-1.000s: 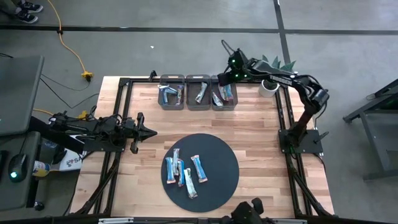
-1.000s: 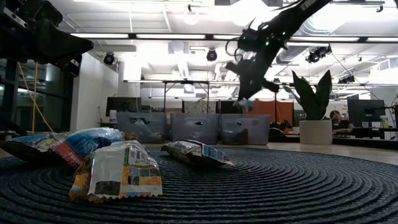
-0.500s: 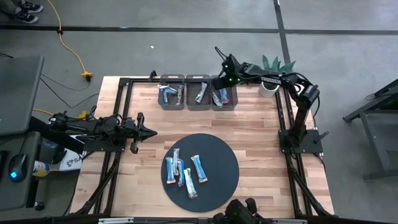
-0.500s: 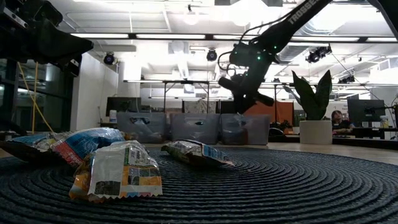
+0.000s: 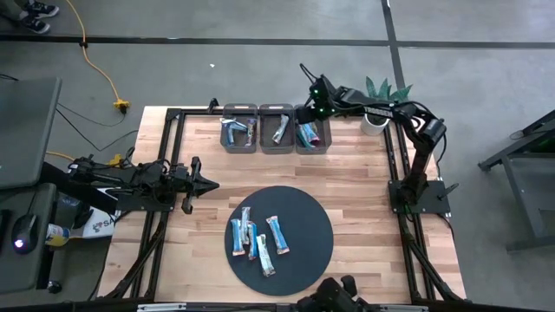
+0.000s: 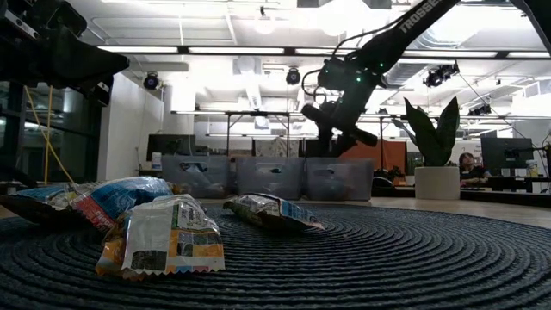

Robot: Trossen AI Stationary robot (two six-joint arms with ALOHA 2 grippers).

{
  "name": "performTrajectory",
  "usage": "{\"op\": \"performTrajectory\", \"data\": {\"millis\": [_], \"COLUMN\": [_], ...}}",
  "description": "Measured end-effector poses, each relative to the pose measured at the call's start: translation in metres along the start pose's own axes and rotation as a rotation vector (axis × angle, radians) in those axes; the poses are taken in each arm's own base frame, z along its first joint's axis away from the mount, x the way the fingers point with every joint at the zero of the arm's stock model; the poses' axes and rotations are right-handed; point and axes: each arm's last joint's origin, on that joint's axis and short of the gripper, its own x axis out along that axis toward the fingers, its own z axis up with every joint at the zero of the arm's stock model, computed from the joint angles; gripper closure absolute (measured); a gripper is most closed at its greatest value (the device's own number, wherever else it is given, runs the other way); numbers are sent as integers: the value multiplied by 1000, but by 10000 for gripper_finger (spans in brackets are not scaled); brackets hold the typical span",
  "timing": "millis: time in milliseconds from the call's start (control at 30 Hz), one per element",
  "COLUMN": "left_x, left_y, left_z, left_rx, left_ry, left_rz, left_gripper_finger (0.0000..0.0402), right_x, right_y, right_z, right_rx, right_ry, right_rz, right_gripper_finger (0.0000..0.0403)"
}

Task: Pick and place Granola Bars by type
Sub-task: Put the yellow granola bar into the middle black bin

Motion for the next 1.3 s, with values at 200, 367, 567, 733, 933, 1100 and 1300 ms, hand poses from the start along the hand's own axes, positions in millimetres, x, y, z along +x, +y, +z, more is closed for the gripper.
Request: {"op": "performTrajectory", "data": {"millis": [200, 367, 567, 733, 933, 1100, 1300], "left_x": [0, 0, 0, 0, 0, 0, 0], "left_y": [0, 0, 0, 0, 0, 0, 0], "left_z": [0, 0, 0, 0, 0, 0, 0], "left_rx": [0, 0, 0, 0, 0, 0, 0], "left_ry": [0, 0, 0, 0, 0, 0, 0], "left_rz": [0, 0, 0, 0, 0, 0, 0], "left_gripper_finger": [400, 400, 400, 400, 400, 400, 400], "right_x": [-21, -53, -95, -125, -153, -164, -178], "right_y": [7, 17, 34, 59, 94, 126, 169], "right_z": [9, 19, 26, 21, 4, -21, -71], "right_rx": [-20, -63, -129, -206, -292, -342, -414], "right_ry": [-82, -195, -309, -378, -399, -343, -240], "right_rz": [64, 161, 372, 561, 814, 987, 1121], "right_gripper_finger": [257, 256, 256, 256, 256, 256, 256]}}
